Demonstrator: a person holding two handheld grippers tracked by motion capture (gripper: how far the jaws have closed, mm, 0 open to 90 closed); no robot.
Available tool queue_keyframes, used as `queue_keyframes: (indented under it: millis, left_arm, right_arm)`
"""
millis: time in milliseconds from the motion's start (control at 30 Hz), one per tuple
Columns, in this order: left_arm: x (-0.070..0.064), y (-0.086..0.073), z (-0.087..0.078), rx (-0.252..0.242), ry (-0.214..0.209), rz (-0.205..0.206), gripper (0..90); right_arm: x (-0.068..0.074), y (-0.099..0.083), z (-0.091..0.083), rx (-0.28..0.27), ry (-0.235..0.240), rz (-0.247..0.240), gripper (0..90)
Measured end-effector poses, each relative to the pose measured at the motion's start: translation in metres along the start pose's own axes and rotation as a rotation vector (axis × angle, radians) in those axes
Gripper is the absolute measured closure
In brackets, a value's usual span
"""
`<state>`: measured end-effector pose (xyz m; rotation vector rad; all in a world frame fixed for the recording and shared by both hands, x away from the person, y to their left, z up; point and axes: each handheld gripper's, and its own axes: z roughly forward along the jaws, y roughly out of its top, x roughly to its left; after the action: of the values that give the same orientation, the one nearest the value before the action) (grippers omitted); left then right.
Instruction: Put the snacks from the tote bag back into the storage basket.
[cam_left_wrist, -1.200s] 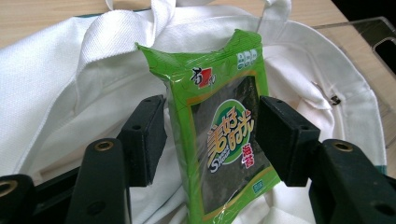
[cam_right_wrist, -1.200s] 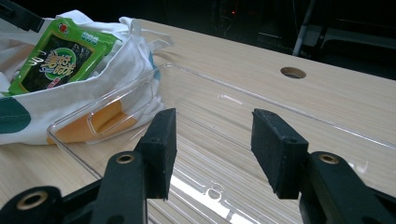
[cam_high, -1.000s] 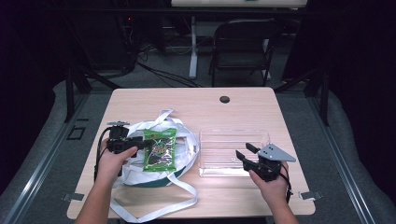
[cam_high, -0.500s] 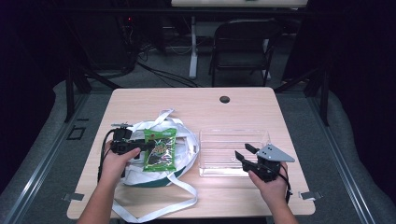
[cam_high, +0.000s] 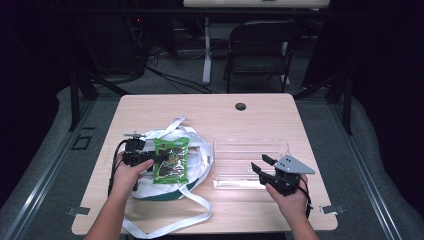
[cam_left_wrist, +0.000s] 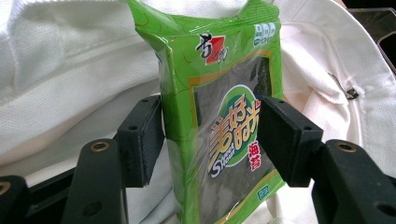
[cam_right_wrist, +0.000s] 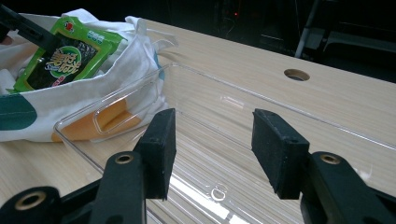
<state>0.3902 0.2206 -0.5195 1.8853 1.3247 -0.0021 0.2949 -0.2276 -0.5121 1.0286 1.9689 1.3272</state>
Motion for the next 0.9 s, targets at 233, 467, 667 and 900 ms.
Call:
queue_keyframes:
  millis: [233, 467, 667, 900]
  left_arm:
    - [0.005, -0.002, 0.004, 0.005, -0.007, -0.023, 41.2]
    - [0.006, -0.004, 0.011, 0.023, -0.013, -0.014, 42.9]
    - [0.005, -0.005, 0.014, 0.031, -0.022, 0.000, 45.6]
    - [0.005, -0.005, 0.016, 0.034, -0.017, 0.003, 47.3]
  right_arm:
    - [0.000, 0.000, 0.000, -0.002, 0.001, 0.000, 49.9]
    - [0.001, -0.001, 0.000, -0.001, -0.001, 0.002, 49.9]
    - [0.001, -0.001, 0.000, -0.002, -0.001, 0.001, 49.9]
    - [0.000, -0.001, 0.000, 0.003, 0.001, -0.002, 49.8]
